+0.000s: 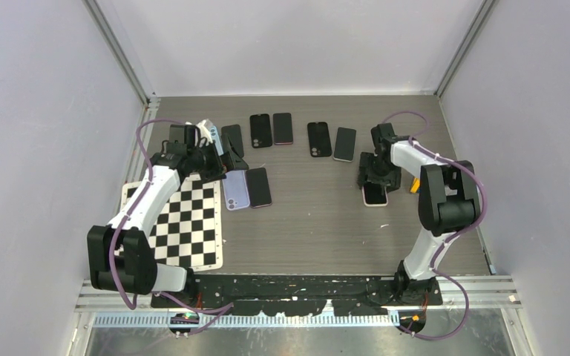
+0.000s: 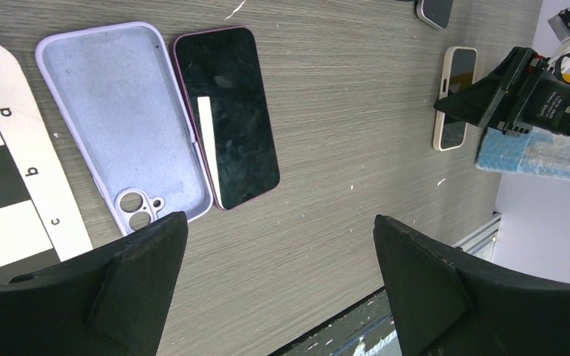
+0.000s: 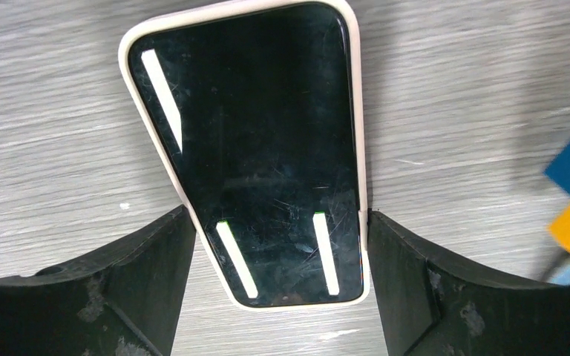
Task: Take the phone out of the phone case
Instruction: Move the phone to the center of the board.
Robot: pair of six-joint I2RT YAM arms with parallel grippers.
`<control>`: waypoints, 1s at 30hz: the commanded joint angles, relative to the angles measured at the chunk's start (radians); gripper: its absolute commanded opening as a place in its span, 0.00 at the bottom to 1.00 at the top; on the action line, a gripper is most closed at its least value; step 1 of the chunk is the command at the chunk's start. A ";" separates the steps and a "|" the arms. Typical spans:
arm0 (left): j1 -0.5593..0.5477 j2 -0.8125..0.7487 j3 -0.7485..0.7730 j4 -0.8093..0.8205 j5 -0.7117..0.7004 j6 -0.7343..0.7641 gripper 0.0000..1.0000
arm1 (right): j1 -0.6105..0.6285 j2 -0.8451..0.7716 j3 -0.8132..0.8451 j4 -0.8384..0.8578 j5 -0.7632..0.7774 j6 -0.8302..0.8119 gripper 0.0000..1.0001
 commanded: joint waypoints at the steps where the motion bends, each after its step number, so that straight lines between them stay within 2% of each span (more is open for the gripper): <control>1: 0.007 0.000 0.038 0.051 0.042 -0.008 0.99 | 0.112 -0.107 -0.016 0.109 -0.070 0.125 0.42; 6: 0.006 0.011 0.039 0.072 0.048 -0.023 0.99 | 0.280 -0.189 -0.048 0.148 -0.071 0.265 0.42; 9: 0.006 0.019 0.038 0.086 0.051 -0.036 0.99 | 0.375 -0.190 -0.058 0.163 -0.009 0.307 0.42; 19: 0.006 0.021 0.033 0.093 0.056 -0.046 0.99 | 0.482 -0.084 -0.088 0.168 0.042 0.302 0.45; 23: 0.005 0.020 0.031 0.093 0.054 -0.046 0.99 | 0.508 -0.044 -0.079 0.163 0.078 0.284 0.55; 28: 0.006 0.015 0.032 0.090 0.055 -0.044 0.99 | 0.528 0.006 -0.061 0.149 0.126 0.288 0.78; 30: 0.006 0.009 0.031 0.089 0.053 -0.043 0.99 | 0.528 0.023 -0.048 0.131 0.136 0.286 0.84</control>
